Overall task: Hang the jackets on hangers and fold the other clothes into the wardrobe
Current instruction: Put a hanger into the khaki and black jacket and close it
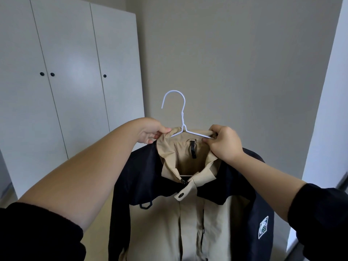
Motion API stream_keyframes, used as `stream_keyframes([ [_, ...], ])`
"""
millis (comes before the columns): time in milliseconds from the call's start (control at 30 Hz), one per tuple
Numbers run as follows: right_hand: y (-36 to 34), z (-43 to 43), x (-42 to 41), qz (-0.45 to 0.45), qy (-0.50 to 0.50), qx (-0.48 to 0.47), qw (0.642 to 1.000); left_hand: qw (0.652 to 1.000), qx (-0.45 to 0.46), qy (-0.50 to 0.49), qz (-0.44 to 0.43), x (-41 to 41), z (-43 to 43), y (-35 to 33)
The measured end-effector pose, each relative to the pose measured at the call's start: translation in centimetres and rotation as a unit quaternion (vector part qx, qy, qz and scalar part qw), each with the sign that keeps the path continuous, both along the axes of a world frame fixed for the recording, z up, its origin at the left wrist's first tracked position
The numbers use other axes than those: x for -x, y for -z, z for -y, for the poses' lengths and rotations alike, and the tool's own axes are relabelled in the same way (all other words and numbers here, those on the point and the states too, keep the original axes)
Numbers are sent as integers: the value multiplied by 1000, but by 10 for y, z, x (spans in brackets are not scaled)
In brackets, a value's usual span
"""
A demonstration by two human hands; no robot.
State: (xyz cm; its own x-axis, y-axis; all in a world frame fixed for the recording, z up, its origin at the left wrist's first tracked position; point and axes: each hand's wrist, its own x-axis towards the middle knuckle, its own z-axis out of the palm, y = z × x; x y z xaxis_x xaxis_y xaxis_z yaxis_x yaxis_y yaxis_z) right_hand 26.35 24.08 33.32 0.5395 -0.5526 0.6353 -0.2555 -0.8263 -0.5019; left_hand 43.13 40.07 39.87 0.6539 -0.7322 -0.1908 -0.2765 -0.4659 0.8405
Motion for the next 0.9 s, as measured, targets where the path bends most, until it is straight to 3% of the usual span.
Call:
stream_keyframes([
  [167, -6, 0, 9, 53, -21, 19, 998, 990, 81, -29, -109, -12, -9, 6],
  [200, -8, -2, 9, 57, -25, 27, 998, 994, 61, -43, -74, -14, -8, 11],
  [267, -8, -7, 7, 43, -24, 37, 998, 993, -33, -64, 94, -9, -4, 20],
  [333, -3, -10, 5, 15, -14, 36, 999, 943, -105, -62, 311, -5, 0, 23],
  [400, 1, -8, 5, 0, 2, 26, 1000, 915, -17, -33, 401, 0, 1, 20],
  [467, 1, -2, 8, -1, 16, 17, 1000, 931, 77, 45, 354, 7, -4, 20],
  [533, -1, 2, 10, 3, 24, 13, 1000, 938, 52, 120, 321, 13, -6, 25],
  [600, -3, 2, 10, 5, 27, 14, 1000, 927, 20, 144, 347, 13, -3, 33],
  [733, -5, -5, 8, 22, 34, 17, 999, 878, 3, 124, 462, 7, 0, 47],
  [900, -11, -13, 13, 25, 6, 8, 1000, 897, 55, 22, 439, 12, -19, 46],
])
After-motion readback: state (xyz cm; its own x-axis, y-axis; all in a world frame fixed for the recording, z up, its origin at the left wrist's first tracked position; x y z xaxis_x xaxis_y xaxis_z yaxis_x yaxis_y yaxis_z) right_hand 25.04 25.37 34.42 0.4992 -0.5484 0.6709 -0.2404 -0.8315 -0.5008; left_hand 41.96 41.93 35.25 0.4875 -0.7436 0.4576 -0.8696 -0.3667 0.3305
